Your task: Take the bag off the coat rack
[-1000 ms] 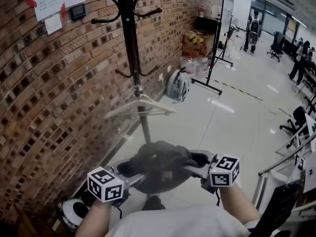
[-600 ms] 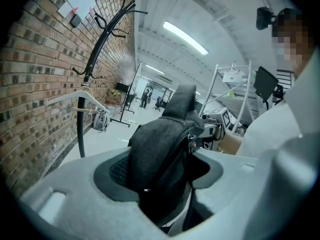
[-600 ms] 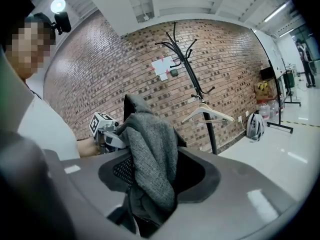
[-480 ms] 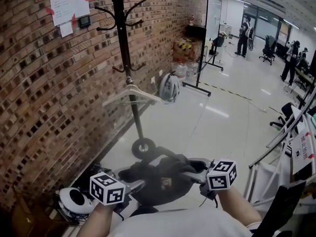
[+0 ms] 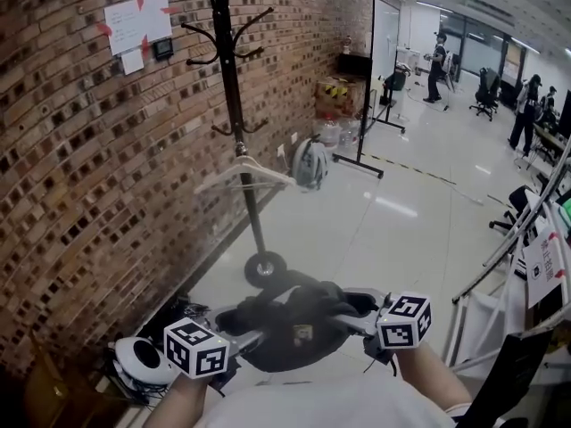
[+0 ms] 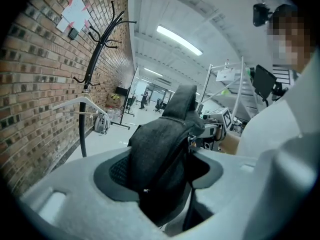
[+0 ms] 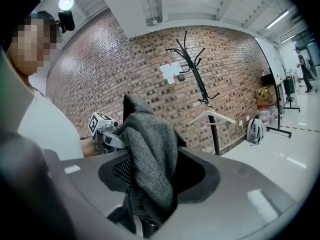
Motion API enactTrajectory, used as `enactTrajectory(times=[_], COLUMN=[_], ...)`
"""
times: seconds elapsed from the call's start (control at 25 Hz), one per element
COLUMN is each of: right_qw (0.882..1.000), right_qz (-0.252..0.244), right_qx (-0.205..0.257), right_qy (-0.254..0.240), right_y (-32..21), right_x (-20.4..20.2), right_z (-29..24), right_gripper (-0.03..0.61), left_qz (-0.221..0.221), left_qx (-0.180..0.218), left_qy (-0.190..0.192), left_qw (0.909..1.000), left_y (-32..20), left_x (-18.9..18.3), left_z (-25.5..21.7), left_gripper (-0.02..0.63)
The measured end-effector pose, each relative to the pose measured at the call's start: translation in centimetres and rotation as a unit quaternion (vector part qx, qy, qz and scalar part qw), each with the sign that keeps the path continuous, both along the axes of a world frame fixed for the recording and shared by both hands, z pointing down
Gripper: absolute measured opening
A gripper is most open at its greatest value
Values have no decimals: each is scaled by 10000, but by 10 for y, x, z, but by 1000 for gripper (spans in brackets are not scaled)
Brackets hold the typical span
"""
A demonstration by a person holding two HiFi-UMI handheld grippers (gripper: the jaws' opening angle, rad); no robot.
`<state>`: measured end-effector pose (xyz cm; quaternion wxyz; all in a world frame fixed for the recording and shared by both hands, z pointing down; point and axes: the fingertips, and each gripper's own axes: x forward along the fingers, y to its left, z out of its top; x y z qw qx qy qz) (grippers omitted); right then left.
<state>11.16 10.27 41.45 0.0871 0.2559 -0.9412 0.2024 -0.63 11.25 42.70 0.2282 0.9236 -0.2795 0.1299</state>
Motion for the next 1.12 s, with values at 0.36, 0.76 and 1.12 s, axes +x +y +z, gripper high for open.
enactTrajectory(times=[0.36,0.76,1.12], right_qw=[9998,9996,9997], right_qz=[-150,-242,-244], right_qx=[140,115,97], right_qy=[21,12,19], right_y=[7,12,20], right_x=[-12,-10,0], right_z=[-3,-1,0], right_gripper=[206,204,204], left_qz=[-174,-288,-291], left_qx=[51,54,10], left_qy=[-19,-42,-33], left_qw=[9998,9996,9996], left_y=[12,19,26], left_x=[-12,-9,1], left_z=[-3,-1,0], left_gripper=[264,264,264])
